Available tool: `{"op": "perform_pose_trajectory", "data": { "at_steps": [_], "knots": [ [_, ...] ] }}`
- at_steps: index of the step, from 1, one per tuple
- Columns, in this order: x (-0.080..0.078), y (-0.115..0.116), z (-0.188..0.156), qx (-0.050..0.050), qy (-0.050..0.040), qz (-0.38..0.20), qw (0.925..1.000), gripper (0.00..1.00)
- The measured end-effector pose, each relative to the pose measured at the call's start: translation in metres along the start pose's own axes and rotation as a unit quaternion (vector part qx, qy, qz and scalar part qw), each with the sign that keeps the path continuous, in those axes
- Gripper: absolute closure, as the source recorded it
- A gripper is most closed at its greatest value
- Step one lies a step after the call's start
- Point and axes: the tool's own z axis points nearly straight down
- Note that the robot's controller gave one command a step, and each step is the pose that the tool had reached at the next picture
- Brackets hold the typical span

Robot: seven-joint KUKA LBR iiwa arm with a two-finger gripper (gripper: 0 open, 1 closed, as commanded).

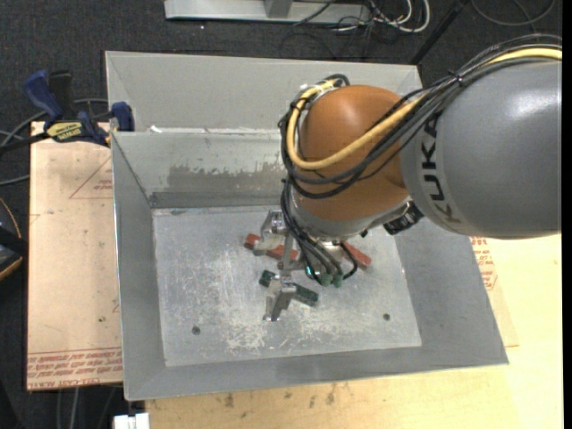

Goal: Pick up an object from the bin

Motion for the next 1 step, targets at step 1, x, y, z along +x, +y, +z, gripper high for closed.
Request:
{"op": "perform_pose_trajectory", "data": {
  "at_steps": [1],
  "knots": [
    [-0.0017, -0.0008, -0.0041, -0.001, -0.0039, 0.002, 1.0, 0.0]
  ]
}}
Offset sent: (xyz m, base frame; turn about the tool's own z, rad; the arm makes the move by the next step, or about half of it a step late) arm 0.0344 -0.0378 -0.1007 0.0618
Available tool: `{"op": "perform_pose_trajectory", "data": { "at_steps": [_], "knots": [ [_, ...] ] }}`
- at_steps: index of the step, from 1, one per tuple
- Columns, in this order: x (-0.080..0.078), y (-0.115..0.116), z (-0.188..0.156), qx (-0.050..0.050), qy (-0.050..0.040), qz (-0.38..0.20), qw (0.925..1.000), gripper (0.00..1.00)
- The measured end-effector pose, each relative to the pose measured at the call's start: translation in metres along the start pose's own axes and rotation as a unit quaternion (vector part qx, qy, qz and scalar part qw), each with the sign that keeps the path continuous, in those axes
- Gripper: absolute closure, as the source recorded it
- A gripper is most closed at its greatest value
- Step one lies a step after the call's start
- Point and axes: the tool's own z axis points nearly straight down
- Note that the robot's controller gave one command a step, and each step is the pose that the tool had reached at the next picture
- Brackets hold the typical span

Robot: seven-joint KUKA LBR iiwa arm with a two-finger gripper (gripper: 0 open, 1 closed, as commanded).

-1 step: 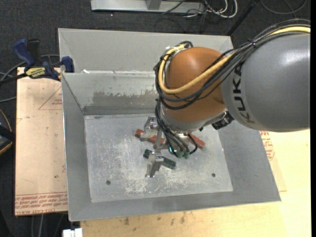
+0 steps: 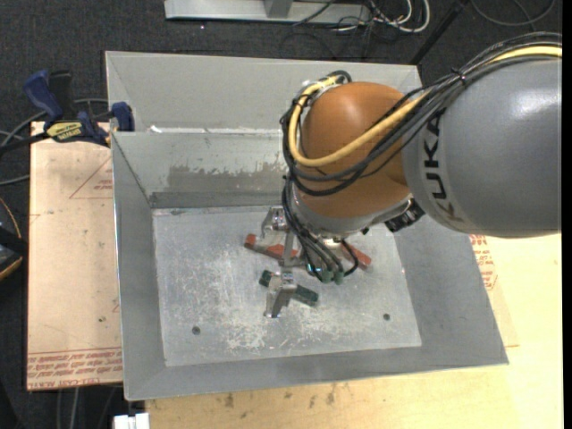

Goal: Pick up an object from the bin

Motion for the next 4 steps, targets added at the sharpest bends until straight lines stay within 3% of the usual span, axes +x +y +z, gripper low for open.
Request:
{"op": "perform_pose_trajectory", "data": {
  "at_steps": [1, 2, 3, 4],
  "knots": [
    [-0.017, -0.016, 0.047, -0.001, -0.0042, 0.013, 0.9999, 0.0],
    [-0.033, -0.048, 0.143, -0.004, -0.0241, -0.104, 0.9942, 1.0],
    [-0.033, -0.049, 0.143, -0.004, -0.023, -0.104, 0.9943, 1.0],
    [-0.022, -0.051, 0.111, 0.0, -0.0001, -0.108, 0.9942, 1.0]
  ]
}}
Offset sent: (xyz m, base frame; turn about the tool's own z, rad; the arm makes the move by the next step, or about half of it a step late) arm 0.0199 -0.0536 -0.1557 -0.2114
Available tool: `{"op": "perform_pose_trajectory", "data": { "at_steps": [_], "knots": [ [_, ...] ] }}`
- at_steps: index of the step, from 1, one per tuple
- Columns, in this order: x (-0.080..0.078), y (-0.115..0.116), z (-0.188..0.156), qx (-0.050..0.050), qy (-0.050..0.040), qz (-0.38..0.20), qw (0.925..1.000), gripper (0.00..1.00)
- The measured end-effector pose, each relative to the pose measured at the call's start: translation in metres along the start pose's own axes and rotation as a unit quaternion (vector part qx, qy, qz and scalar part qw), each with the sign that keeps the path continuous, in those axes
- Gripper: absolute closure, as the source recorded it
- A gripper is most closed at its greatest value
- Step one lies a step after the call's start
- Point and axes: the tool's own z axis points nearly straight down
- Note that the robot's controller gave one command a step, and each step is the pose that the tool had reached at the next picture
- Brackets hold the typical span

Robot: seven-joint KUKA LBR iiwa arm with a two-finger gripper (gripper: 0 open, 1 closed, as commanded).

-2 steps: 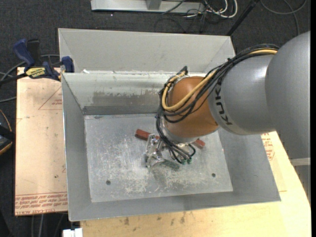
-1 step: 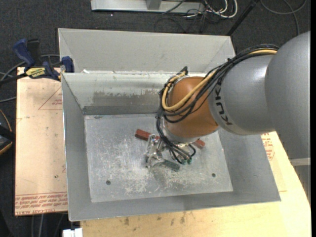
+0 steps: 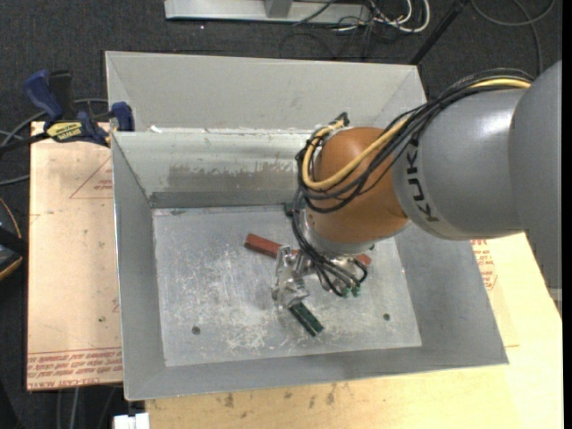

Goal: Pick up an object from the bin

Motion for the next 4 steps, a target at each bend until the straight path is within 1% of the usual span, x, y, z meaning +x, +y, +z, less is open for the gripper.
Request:
{"op": "perform_pose_trajectory", "data": {
  "at_steps": [1, 2, 3, 4],
  "knots": [
    [-0.013, -0.001, -0.018, 0.0, -0.0005, -0.012, 0.9999, 0.0],
    [-0.017, -0.001, -0.005, 0.0, 0.0004, -0.016, 0.9999, 0.0],
    [-0.014, -0.078, 0.039, 0.001, -0.0082, -0.04, 0.9992, 1.0],
    [-0.012, -0.078, 0.041, 0.001, -0.0055, -0.039, 0.9992, 0.0]
  ]
}}
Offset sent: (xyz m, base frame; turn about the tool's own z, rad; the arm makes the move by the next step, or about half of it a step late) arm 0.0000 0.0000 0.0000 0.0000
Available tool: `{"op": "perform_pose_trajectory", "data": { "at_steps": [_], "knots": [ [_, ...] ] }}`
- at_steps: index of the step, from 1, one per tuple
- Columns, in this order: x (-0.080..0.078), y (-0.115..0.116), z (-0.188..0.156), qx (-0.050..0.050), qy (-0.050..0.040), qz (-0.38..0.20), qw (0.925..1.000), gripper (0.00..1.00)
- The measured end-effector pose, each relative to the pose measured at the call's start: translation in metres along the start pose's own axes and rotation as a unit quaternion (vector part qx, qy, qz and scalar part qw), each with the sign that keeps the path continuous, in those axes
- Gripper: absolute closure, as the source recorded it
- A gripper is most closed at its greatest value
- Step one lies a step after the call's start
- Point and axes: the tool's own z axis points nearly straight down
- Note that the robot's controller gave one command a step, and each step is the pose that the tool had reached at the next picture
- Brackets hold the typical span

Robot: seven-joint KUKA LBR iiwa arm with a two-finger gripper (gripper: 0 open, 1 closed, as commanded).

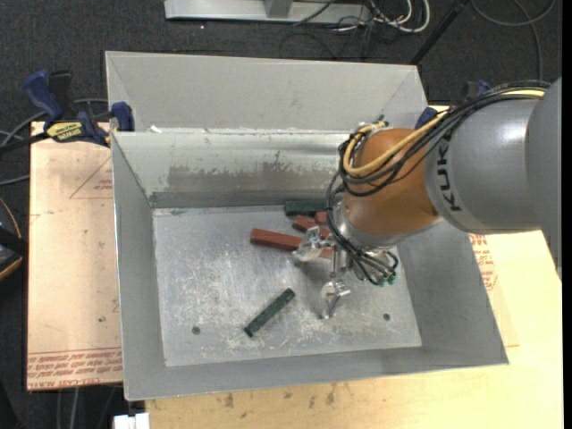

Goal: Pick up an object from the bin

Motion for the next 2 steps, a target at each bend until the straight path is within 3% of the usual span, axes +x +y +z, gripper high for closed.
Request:
{"op": "perform_pose_trajectory", "data": {
  "at_steps": [1, 2],
  "knots": [
    [0.0, 0.0, 0.0, 0.0, -0.0001, 0.0, 1.0, 0.0],
    [0.029, 0.09, -0.011, -0.002, 0.0053, -0.153, 0.9882, 1.0]
  ]
}}
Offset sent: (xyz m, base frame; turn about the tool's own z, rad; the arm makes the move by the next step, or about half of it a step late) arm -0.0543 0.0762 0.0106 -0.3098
